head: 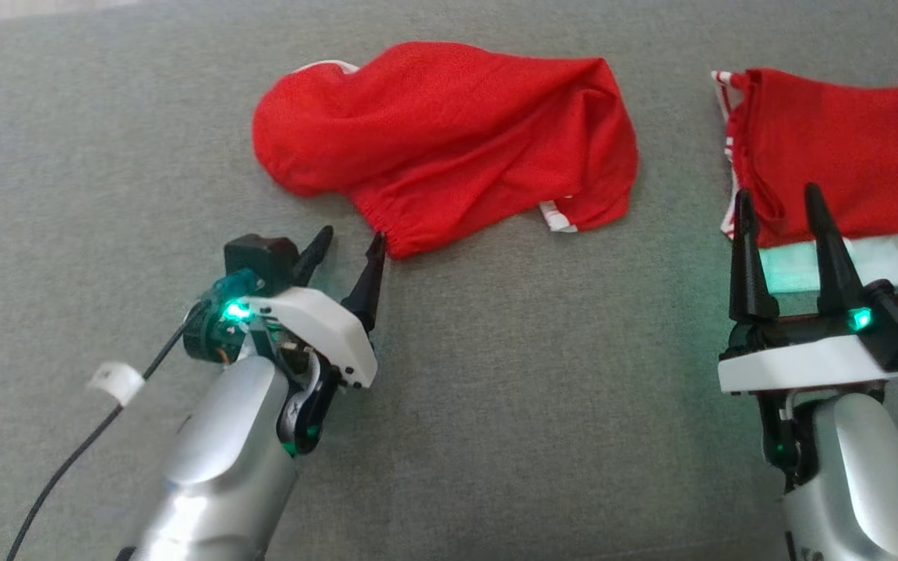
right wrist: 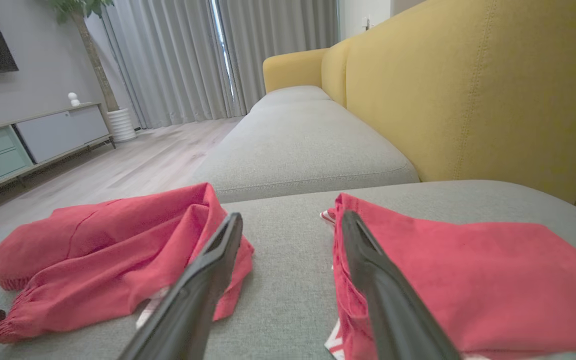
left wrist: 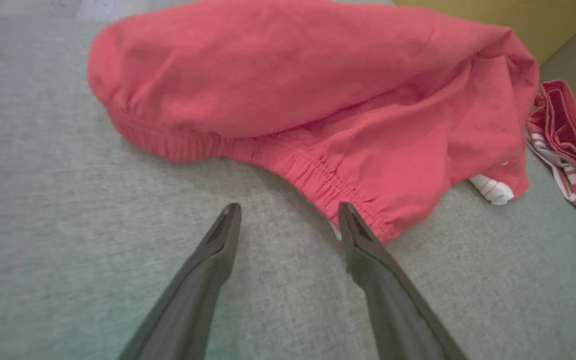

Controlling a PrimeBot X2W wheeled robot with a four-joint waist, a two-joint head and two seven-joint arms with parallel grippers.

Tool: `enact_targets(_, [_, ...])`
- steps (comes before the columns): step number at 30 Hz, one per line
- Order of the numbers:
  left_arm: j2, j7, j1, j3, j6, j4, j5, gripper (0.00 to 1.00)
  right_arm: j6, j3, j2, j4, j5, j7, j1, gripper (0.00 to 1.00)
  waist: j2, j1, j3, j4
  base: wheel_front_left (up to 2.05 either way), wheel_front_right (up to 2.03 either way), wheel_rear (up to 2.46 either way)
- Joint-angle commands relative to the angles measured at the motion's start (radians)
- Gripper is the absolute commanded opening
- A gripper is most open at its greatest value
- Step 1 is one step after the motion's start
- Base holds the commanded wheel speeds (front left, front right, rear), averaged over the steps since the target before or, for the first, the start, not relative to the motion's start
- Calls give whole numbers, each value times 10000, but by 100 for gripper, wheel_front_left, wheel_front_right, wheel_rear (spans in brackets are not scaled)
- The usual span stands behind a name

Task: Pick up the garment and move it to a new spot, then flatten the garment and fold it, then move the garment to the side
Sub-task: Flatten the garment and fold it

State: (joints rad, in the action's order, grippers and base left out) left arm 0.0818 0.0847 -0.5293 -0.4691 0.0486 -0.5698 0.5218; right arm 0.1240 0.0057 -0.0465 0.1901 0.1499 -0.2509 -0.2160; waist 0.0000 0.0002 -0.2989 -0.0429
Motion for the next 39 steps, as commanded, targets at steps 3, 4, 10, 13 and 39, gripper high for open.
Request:
enact_targets(3, [-23, 259, -591, 242, 192, 28, 425, 100, 67, 234, -37, -336, 152, -109, -243, 100, 0, -2, -185, -231, 0, 0, 0])
enact_targets(4, [-46, 339, -646, 196, 237, -26, 484, 100, 67, 236, -37, -336, 165, -109, -253, 100, 0, -2, -201, -258, 0, 0, 0])
enact_targets(10, [-136, 310, -809, 114, 452, -58, 853, 100, 67, 243, -37, -341, 210, -109, -271, 100, 0, -2, -253, -349, 0, 0, 0])
enact_targets(13, [-177, 243, -865, -17, 558, 16, 1015, 100, 67, 213, -37, -345, 223, -109, -272, 100, 0, -2, -270, -352, 0, 0, 0])
enact_targets(39, [2121, -3202, -120, -1998, 601, 4217, 336, 0, 67, -127, -37, -114, 134, -109, 119, 100, 0, -2, 972, 350, 0, 0, 0])
